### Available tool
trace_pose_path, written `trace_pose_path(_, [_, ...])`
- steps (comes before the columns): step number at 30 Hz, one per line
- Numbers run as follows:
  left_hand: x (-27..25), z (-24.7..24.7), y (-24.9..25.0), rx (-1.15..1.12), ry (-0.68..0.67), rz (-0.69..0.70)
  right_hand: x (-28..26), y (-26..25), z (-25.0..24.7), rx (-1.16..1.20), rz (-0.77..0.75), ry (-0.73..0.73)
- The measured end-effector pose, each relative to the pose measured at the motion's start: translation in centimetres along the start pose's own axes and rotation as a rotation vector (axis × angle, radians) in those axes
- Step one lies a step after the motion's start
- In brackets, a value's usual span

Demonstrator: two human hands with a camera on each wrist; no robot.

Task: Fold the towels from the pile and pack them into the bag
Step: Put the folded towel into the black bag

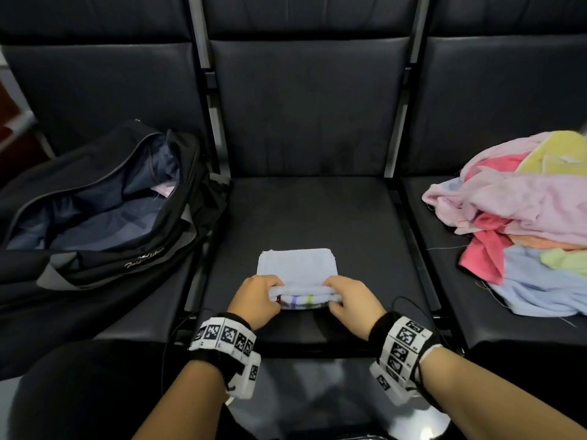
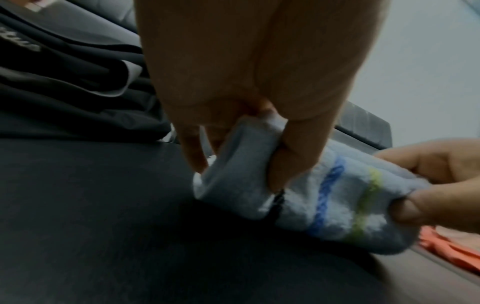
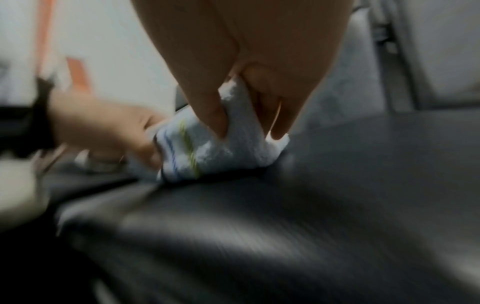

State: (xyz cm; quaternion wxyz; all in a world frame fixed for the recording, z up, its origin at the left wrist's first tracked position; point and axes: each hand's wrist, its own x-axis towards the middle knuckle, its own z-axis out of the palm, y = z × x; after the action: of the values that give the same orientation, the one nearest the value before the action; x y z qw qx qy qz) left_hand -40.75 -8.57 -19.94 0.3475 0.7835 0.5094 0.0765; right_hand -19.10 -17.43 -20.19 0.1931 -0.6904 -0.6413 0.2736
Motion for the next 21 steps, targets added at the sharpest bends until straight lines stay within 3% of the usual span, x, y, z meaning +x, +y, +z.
trace_pose_path(3, [0.4, -0.7, -0.7, -0.207, 0.005, -0.046, 0.4, 0.7, -0.8, 0.236, 0.065, 0.105])
trace_pose_path(7, [0.9, -0.8, -1.0, -0.400, -0.004, -0.066, 0.9, 2.2, -1.2, 0.360, 0.095, 0.193])
trace_pose_path(13, [1.8, 0.2, -1.6, -0.410, 0.069, -0.125, 2.0, 3.2, -1.0, 0.515, 0.146, 0.198])
trace_pose_path(17, [2.1, 1.2, -1.5, -0.320, 0.176, -0.165, 3.1, 3.5, -0.5, 0.402, 0.274, 0.238])
trace_pose_path(21, [2.1, 2.3, -1.7, -0.210, 0.251, -0.227, 3.5, 4.0, -0.5, 0.230, 0.379, 0.073])
